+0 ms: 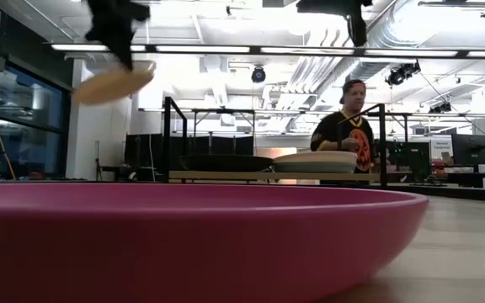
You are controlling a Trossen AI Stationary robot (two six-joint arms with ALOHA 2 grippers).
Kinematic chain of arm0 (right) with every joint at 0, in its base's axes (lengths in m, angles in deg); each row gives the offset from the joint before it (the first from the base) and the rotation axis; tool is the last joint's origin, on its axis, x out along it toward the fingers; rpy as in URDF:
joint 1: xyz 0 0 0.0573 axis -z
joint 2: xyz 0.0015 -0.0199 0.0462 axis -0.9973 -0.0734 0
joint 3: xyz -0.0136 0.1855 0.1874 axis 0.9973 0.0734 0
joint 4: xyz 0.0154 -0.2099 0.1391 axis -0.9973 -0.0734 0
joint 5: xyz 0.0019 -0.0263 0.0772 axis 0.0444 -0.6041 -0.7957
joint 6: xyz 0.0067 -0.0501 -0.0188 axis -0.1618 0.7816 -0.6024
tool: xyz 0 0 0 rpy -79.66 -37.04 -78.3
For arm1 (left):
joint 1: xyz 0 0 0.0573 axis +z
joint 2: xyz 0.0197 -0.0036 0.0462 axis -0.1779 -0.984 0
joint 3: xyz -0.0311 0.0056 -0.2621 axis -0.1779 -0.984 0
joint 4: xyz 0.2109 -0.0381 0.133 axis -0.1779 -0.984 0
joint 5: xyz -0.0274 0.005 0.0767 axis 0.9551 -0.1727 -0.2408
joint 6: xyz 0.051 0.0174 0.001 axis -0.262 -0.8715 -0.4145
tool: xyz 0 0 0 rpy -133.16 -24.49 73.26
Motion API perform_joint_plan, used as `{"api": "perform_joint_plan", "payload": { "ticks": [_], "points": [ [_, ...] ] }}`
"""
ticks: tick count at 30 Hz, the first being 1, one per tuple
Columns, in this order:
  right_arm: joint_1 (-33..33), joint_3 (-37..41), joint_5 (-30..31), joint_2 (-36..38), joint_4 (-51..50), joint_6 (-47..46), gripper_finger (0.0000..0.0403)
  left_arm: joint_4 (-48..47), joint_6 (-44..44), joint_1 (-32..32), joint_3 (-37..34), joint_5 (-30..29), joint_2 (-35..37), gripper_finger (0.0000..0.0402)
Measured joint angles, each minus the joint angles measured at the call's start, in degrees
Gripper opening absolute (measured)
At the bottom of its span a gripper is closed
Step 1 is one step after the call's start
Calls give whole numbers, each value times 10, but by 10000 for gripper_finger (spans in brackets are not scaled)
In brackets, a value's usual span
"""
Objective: Place and stack plates onto a shelf
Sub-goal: Stack the peach plate on top of the white plate on the shelf
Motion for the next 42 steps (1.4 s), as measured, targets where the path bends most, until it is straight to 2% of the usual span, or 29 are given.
{"api": "perform_joint_plan", "payload": {
  "ticks": [5,8,11,15,23,30,42],
  "points": [
    [1,0,4,25,15,41,16,-19,-39,-58,173,-4,-78,1],
    [4,0,33,47,22,40,16,-23,-73,-99,262,-18,-150,1],
    [4,0,69,73,59,45,16,-19,-113,-134,328,-20,-228,1],
    [4,0,76,104,108,94,16,8,-168,-168,384,-15,-328,1],
    [4,0,76,141,133,152,16,140,-265,-197,398,13,-456,0],
    [4,0,78,135,126,164,16,183,-338,-193,398,30,-540,0],
    [4,0,85,127,128,161,16,288,-414,-175,398,30,-629,4]
  ]
}}
